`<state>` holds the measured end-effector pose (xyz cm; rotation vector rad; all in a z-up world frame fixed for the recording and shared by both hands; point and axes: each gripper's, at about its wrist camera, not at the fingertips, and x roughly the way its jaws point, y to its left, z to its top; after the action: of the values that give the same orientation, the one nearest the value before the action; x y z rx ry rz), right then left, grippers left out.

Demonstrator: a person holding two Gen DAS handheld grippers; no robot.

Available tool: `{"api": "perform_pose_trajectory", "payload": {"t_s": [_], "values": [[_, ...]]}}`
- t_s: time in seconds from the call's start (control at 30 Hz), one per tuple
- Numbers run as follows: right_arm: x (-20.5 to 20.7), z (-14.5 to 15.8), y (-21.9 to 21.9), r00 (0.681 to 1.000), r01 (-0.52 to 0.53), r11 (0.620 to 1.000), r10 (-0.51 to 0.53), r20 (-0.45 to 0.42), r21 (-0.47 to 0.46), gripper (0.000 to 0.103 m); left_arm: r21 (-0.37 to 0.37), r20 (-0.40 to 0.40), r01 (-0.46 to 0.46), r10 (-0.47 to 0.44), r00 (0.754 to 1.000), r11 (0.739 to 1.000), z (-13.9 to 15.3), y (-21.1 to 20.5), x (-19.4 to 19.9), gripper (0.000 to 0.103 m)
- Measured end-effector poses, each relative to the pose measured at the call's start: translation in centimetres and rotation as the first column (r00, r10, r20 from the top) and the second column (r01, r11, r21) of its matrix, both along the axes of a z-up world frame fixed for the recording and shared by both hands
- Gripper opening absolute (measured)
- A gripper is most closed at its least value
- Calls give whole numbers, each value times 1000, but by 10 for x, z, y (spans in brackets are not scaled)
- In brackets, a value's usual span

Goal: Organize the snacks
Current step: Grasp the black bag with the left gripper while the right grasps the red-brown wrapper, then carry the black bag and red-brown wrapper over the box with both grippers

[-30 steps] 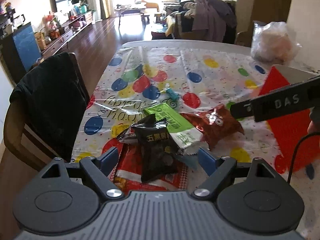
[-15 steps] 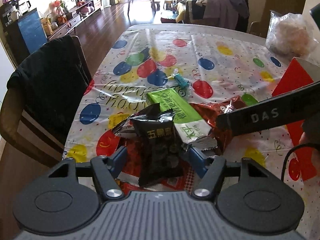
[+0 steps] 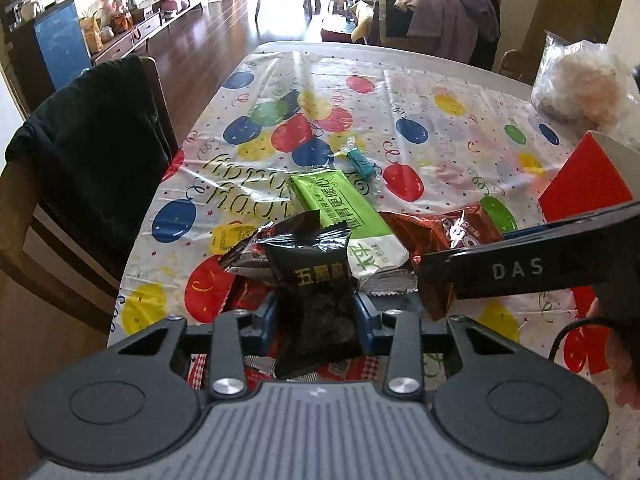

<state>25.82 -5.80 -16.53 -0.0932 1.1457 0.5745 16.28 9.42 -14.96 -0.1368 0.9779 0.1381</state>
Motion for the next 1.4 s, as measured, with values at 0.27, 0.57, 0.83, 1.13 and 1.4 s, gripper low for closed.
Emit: {"api": "perform_pose_trajectory", "payload": {"t_s": [0.27,0.57,0.83,1.13,1.4], "values": [[-15,13,-17,999,43,998,-44,15,37,59,-23,11,-4,4,1000,1000,7,1,-7,35],[-44,42,-43,994,92,993,-97,59,75,58,-56,17,7,-6,1000,998,25,-1,-23,35],[-74,83,-77,985,120,986,-133,111,116,58,-81,49,46,-42,998,996,58,-13,-43,35],[-98,117,-124,968,164,977,-186,167,136,59,-78,107,157,-148,983,985,98,-57,-54,35],[-101,131,-178,949,214,965,-242,203,153,59,-72,146,267,-254,956,961,122,-114,-48,35]]}}
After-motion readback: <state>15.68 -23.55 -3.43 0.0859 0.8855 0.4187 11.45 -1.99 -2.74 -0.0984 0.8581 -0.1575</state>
